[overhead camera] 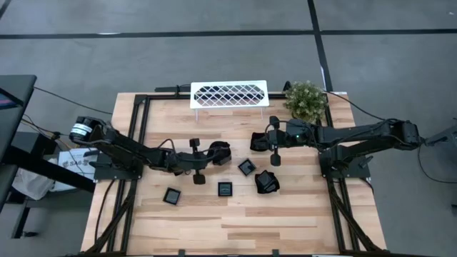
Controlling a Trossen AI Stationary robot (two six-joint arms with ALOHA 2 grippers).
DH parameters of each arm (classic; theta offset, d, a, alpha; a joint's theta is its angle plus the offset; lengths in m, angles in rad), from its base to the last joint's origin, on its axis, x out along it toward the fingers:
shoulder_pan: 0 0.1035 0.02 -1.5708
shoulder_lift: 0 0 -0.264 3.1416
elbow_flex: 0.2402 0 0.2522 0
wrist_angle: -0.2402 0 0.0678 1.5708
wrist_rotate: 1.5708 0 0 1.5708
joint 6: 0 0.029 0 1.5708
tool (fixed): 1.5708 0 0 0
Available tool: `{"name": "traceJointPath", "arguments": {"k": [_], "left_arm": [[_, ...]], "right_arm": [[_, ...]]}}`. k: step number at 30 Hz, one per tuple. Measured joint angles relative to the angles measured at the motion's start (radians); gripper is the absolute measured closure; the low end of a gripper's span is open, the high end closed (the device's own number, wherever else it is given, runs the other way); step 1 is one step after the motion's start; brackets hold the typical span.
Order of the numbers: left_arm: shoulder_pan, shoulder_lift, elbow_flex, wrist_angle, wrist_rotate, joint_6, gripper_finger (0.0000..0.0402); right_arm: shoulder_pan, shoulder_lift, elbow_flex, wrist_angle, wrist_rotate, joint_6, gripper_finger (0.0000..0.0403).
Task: Pick & Place Mini shaped plates
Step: Put the black square plate on the shelf
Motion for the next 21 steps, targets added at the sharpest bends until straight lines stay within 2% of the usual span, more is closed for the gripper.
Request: {"name": "traceJointPath", "arguments": {"k": [6, 13, 21], "left_arm": [[-0.033, -0.093, 0.000, -0.068, -0.069, -0.004, 0.0396], [-0.058, -0.136, 0.000, -0.097, -0.178, 0.000, 0.0396], [-0.061, -0.182, 0.000, -0.096, -0.338, 0.154, 0.0396]], "right_arm": [[0.000, 0.000, 0.000, 0.000, 0.000, 0.000, 0.0397], [0.000, 0.000, 0.000, 0.000, 0.000, 0.000, 0.0397], [0.000, 0.000, 0.000, 0.000, 0.000, 0.000, 0.0397]]}}
